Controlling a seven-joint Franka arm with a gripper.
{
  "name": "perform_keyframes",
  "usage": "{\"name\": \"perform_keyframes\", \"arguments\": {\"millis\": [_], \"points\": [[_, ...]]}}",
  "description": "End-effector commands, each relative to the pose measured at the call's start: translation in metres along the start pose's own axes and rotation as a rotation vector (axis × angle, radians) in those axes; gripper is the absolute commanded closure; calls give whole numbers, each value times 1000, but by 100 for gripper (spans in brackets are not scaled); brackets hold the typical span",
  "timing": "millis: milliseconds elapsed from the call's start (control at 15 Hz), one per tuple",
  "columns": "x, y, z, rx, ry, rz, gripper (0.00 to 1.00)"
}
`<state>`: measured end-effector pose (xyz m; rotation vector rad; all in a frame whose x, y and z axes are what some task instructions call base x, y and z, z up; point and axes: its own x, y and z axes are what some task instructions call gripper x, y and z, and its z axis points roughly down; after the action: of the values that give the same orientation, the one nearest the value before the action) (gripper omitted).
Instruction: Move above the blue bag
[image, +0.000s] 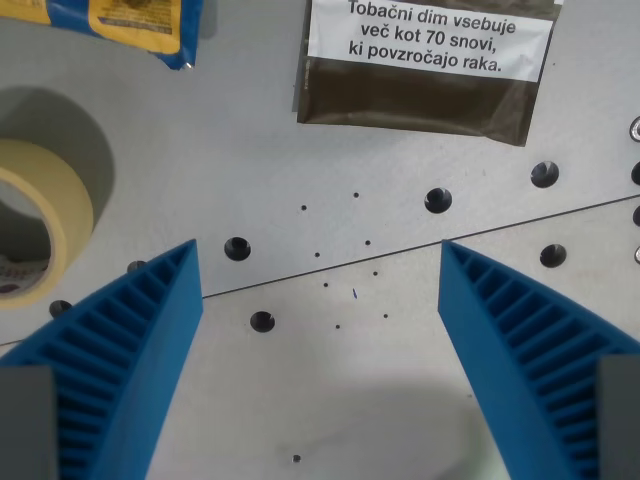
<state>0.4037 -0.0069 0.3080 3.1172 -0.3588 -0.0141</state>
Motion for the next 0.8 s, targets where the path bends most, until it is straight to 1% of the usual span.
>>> {"name": "perform_keyframes", "arguments": {"millis": [67,467,800], "points": [[0,0,-2,1,5,0,0],[0,-1,-1,1,6,-32,0],[3,-5,3,6,12,-132,0]]}}
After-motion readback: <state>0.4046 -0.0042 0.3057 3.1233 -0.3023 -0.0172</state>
